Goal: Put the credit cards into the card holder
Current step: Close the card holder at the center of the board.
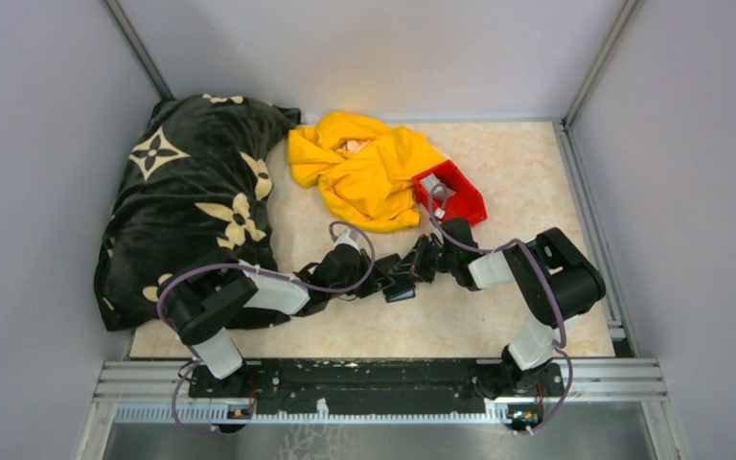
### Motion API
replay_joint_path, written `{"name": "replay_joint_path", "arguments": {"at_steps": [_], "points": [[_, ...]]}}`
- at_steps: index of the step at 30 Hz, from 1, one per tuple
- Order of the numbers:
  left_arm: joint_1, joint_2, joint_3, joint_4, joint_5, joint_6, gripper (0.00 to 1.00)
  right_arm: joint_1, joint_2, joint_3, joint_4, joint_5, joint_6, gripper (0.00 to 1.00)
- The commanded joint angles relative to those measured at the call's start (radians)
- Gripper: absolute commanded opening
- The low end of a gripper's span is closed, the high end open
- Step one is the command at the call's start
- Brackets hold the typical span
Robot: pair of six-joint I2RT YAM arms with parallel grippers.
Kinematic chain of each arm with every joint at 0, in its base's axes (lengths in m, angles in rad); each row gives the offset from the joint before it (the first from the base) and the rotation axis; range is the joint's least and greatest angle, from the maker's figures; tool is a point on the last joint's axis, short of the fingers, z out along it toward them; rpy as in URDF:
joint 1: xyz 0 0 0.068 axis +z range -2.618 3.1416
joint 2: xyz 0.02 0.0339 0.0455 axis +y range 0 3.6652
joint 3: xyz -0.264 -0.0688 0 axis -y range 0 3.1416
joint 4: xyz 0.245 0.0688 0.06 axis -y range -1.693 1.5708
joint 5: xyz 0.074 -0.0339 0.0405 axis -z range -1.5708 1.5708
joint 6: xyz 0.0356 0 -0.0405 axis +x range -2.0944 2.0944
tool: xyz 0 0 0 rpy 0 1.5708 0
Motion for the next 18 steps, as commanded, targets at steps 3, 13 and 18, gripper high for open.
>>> {"name": "replay_joint_path", "arguments": {"at_steps": [3,13,18], "points": [[-0.011,0.04,-0.024,-0.454,-0.035,0.083,0.0,-0.05,0.114,-0.1,-0.274,0.438,-0.091,0.0],[-0.026,-0.102,0.02,-0.546,-0.112,0.118,0.22,-0.05,0.109,-0.091,-0.275,0.435,-0.096,0.0],[-0.029,-0.155,0.072,-0.559,-0.127,0.163,0.25,-0.05,0.11,-0.087,-0.276,0.432,-0.096,0.0]]}}
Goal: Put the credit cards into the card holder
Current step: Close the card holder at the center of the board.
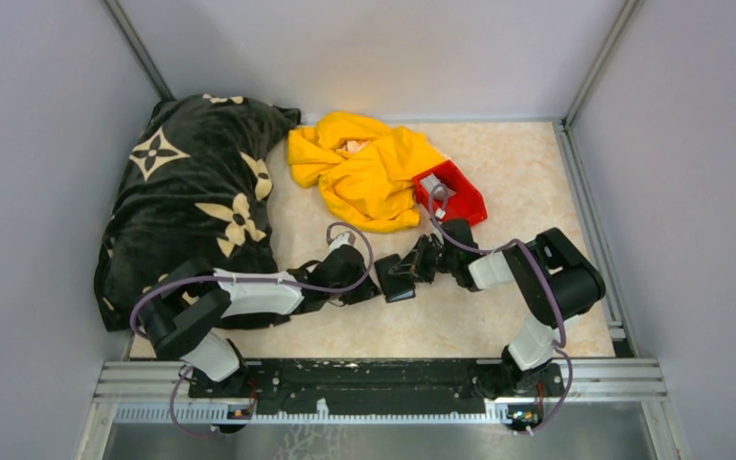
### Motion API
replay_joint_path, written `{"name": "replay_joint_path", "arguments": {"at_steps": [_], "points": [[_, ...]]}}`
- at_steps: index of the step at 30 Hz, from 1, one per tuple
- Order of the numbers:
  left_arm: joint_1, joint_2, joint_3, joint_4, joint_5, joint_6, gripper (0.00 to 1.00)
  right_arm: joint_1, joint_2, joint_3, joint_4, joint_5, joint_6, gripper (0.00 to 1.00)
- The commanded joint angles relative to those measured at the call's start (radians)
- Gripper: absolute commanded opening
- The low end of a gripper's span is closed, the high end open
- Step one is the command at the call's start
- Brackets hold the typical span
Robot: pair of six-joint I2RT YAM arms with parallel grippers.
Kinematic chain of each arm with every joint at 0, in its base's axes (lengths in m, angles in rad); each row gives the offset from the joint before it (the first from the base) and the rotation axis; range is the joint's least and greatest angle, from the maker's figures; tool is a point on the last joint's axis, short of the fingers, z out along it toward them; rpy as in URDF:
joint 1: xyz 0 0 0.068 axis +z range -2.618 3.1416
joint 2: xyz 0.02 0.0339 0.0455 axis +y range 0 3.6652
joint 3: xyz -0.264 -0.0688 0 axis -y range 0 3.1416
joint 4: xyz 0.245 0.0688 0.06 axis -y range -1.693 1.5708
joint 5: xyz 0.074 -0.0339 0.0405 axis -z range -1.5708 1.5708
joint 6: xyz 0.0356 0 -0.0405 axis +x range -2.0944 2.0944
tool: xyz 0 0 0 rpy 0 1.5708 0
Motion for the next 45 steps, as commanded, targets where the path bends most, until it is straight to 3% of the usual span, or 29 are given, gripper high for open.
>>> {"name": "replay_joint_path", "arguments": {"at_steps": [1,9,13,18,25,30,42,45], "points": [[-0.005,-0.034,0.016,-0.2,-0.054,0.095,0.26,-0.05,0.109,-0.074,-0.306,0.423,-0.115,0.0],[-0.005,-0.17,0.115,-0.115,-0.118,0.257,0.34,-0.05,0.117,-0.071,-0.302,0.413,-0.115,0.0],[-0.004,-0.2,0.127,-0.029,-0.108,0.312,0.18,-0.05,0.118,-0.072,-0.301,0.413,-0.115,0.0],[-0.004,-0.159,0.163,-0.018,-0.098,0.334,0.16,-0.05,0.116,-0.073,-0.301,0.412,-0.117,0.0],[-0.004,0.07,0.155,0.068,0.046,0.292,0.06,-0.049,0.122,-0.079,-0.292,0.411,-0.119,0.0],[-0.014,0.254,0.09,0.244,0.174,0.208,0.03,-0.049,0.126,-0.084,-0.289,0.41,-0.121,0.0],[-0.017,-0.051,0.05,0.09,-0.072,0.231,0.16,-0.006,0.074,-0.035,-0.332,0.39,-0.171,0.0],[-0.019,-0.119,-0.004,0.119,-0.107,0.21,0.18,0.035,0.04,0.01,-0.364,0.392,-0.214,0.11]]}}
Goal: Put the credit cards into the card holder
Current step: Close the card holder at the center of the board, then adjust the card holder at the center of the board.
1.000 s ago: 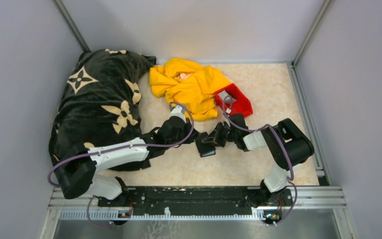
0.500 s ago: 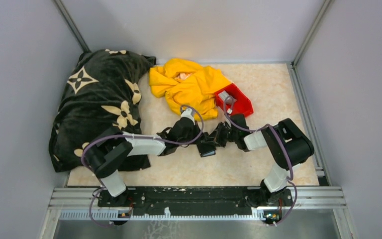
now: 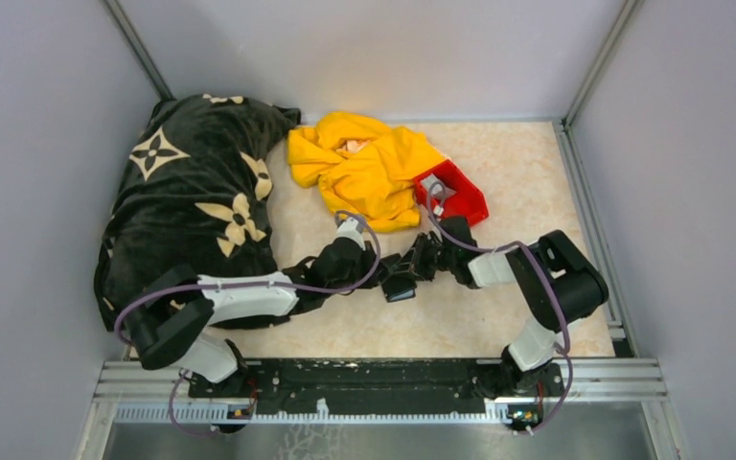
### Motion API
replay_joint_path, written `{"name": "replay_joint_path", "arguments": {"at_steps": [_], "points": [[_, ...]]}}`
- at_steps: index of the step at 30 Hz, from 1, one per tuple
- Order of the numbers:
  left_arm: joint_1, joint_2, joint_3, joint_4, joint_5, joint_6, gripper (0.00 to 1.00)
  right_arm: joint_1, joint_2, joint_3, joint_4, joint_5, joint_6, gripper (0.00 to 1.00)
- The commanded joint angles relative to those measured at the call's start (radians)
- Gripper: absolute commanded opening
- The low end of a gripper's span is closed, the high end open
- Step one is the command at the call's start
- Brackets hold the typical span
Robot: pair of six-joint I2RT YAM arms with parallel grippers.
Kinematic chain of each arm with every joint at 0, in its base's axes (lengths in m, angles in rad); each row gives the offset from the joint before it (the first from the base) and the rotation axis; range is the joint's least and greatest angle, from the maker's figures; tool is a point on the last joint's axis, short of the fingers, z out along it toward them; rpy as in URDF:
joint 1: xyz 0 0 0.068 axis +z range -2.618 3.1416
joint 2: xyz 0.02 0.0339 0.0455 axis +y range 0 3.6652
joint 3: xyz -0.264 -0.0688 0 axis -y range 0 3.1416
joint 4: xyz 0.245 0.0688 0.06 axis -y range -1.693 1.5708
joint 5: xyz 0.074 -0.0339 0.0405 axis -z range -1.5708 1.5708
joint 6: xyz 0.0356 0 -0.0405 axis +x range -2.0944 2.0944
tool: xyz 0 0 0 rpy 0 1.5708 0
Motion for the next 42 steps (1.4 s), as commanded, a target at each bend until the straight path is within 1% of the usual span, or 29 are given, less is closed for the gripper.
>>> {"name": "replay_joint_path", "arguments": {"at_steps": [1,5,10,16,21,30,34,36,37,39,41,42], "points": [[0.002,-0.1,-0.064,-0.012,-0.08,-0.031,0.18,0.047,0.044,0.009,-0.337,0.376,-0.198,0.15],[0.002,-0.143,-0.084,-0.031,-0.128,-0.033,0.2,0.111,-0.019,0.095,-0.404,0.406,-0.251,0.28],[0.002,-0.18,-0.102,-0.069,-0.163,-0.045,0.21,0.14,-0.105,0.185,-0.488,0.443,-0.287,0.36],[-0.001,-0.232,-0.162,-0.072,-0.192,-0.081,0.21,0.15,-0.188,0.223,-0.545,0.471,-0.302,0.37],[-0.007,-0.226,-0.187,-0.072,-0.189,-0.093,0.21,0.158,-0.23,0.248,-0.573,0.468,-0.313,0.38],[-0.042,-0.123,-0.159,-0.048,-0.147,-0.096,0.21,0.181,-0.292,0.299,-0.613,0.431,-0.325,0.38],[-0.055,-0.051,-0.115,-0.045,-0.122,-0.086,0.2,0.184,-0.341,0.307,-0.648,0.463,-0.335,0.37],[-0.061,-0.016,-0.093,-0.042,-0.114,-0.083,0.2,0.184,-0.359,0.31,-0.681,0.516,-0.343,0.35],[-0.064,0.0,-0.083,-0.04,-0.111,-0.08,0.2,0.183,-0.365,0.31,-0.704,0.544,-0.35,0.31],[-0.064,0.033,-0.062,-0.034,-0.103,-0.074,0.19,0.18,-0.368,0.31,-0.734,0.606,-0.365,0.21],[-0.066,0.061,-0.04,-0.034,-0.1,-0.067,0.19,0.178,-0.362,0.309,-0.756,0.677,-0.377,0.07],[-0.065,0.075,-0.028,-0.037,-0.1,-0.062,0.19,0.178,-0.357,0.309,-0.767,0.696,-0.38,0.02]]}}
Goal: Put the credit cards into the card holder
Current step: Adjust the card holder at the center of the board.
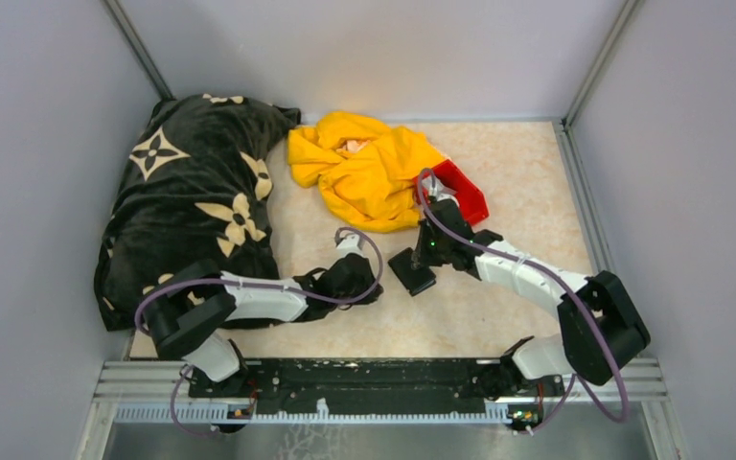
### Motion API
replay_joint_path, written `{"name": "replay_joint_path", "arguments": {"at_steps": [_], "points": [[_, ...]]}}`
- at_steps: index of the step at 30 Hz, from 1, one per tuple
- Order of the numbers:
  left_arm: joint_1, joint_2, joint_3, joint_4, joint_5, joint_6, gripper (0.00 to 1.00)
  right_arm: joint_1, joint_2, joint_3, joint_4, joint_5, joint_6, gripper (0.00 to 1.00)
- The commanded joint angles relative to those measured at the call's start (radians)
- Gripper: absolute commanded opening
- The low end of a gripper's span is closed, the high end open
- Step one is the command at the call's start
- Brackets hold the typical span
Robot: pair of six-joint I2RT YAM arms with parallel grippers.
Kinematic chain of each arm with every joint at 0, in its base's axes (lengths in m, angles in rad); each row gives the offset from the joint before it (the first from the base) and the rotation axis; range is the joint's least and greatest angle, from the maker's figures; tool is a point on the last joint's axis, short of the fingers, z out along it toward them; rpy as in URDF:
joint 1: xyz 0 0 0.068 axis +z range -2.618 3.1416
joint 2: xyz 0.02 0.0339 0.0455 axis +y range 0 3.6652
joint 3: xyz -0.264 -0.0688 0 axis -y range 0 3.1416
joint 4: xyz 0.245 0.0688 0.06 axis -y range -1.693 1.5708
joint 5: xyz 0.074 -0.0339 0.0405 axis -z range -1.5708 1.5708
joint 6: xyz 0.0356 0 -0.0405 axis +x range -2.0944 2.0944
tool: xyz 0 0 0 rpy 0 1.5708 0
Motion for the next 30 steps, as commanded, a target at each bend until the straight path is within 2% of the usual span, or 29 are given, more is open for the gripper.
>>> {"name": "replay_joint_path", "arguments": {"at_steps": [1,7,13,21,30], "points": [[-0.007,0.057,0.066,0.016,0.019,0.023,0.19,0.003,-0.01,0.045,-0.074,0.185,-0.04,0.0],[-0.007,0.134,0.127,-0.001,0.027,0.027,0.19,-0.04,0.036,0.021,-0.064,0.255,-0.06,0.0],[-0.007,0.2,0.187,-0.049,0.001,0.03,0.19,-0.075,0.09,0.002,-0.038,0.238,-0.08,0.0],[-0.004,0.234,0.23,-0.097,-0.06,0.034,0.2,-0.076,0.123,-0.056,-0.001,0.19,-0.07,0.0],[0.006,0.235,0.24,-0.111,-0.108,0.045,0.2,-0.036,0.088,-0.116,0.015,0.162,-0.025,0.0]]}}
